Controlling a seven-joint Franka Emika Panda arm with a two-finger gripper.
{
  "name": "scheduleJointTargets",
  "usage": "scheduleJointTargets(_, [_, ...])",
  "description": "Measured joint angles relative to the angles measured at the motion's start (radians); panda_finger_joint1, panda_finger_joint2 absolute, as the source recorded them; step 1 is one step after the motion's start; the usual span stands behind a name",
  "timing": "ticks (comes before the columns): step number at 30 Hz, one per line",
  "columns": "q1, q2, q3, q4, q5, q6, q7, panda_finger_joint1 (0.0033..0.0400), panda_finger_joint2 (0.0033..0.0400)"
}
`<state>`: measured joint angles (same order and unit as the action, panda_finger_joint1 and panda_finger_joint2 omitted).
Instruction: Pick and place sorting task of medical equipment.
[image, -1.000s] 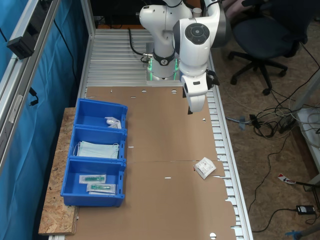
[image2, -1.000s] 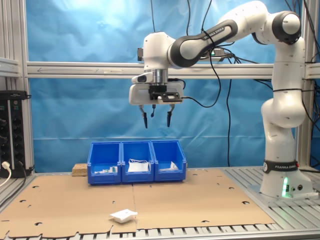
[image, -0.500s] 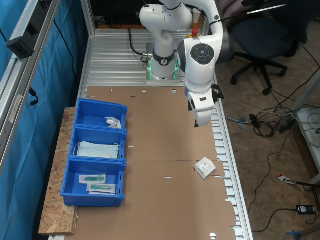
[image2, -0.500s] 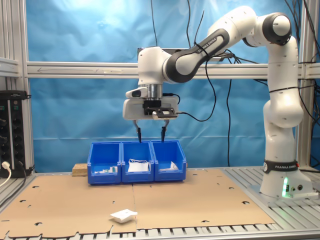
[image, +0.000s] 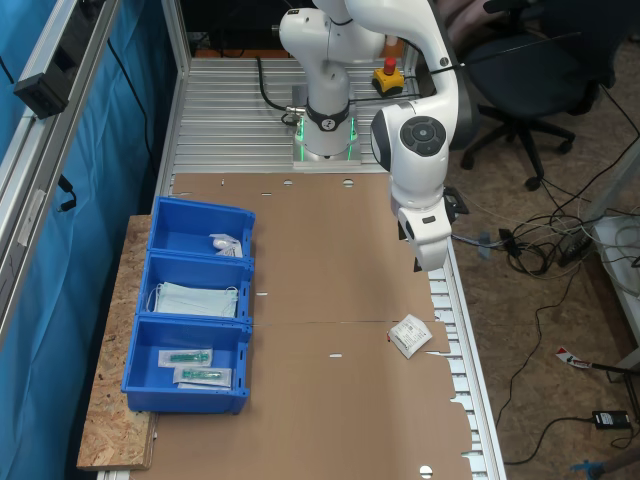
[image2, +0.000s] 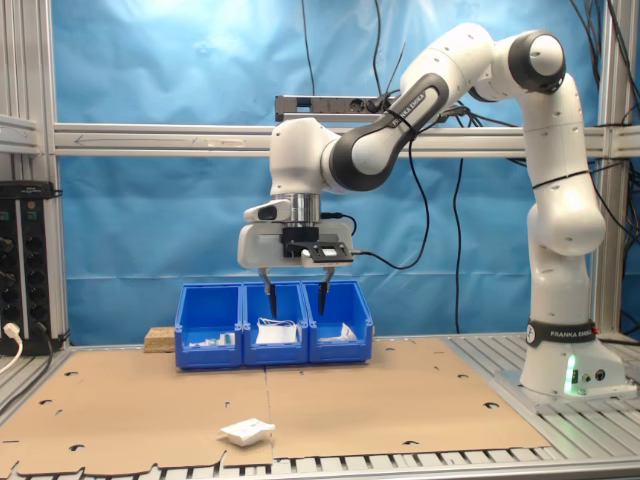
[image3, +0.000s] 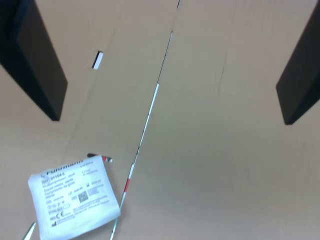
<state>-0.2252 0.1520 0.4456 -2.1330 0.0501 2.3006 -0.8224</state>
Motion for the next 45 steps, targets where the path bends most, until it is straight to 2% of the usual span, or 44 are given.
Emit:
scheduleJointTargets(5, [0.000, 0.037, 0.019, 0.015, 0.000, 0.016, 0.000, 0.0400, 0.0400])
scheduleJointTargets(13, [0.000, 0.113, 0.034, 0.066, 0.000, 0.037, -0.003, 0.0400, 0.0400])
scheduleJointTargets(18, [0.000, 0.157, 0.035, 0.103, -0.016, 0.047, -0.007, 0.0400, 0.0400])
scheduleJointTargets(22, [0.001, 0.187, 0.035, 0.129, -0.051, 0.053, -0.011, 0.0400, 0.0400])
scheduleJointTargets(23, [0.002, 0.199, 0.035, 0.140, -0.076, 0.055, -0.013, 0.0400, 0.0400])
scheduleJointTargets(27, [0.005, 0.222, 0.035, 0.161, -0.133, 0.058, -0.015, 0.0400, 0.0400])
scheduleJointTargets(33, [0.017, 0.260, 0.035, 0.185, -0.198, 0.064, -0.016, 0.0400, 0.0400])
scheduleJointTargets(39, [0.031, 0.314, 0.036, 0.213, -0.238, 0.069, -0.017, 0.0400, 0.0400])
scheduleJointTargets(45, [0.039, 0.377, 0.036, 0.249, -0.260, 0.070, -0.018, 0.0400, 0.0400])
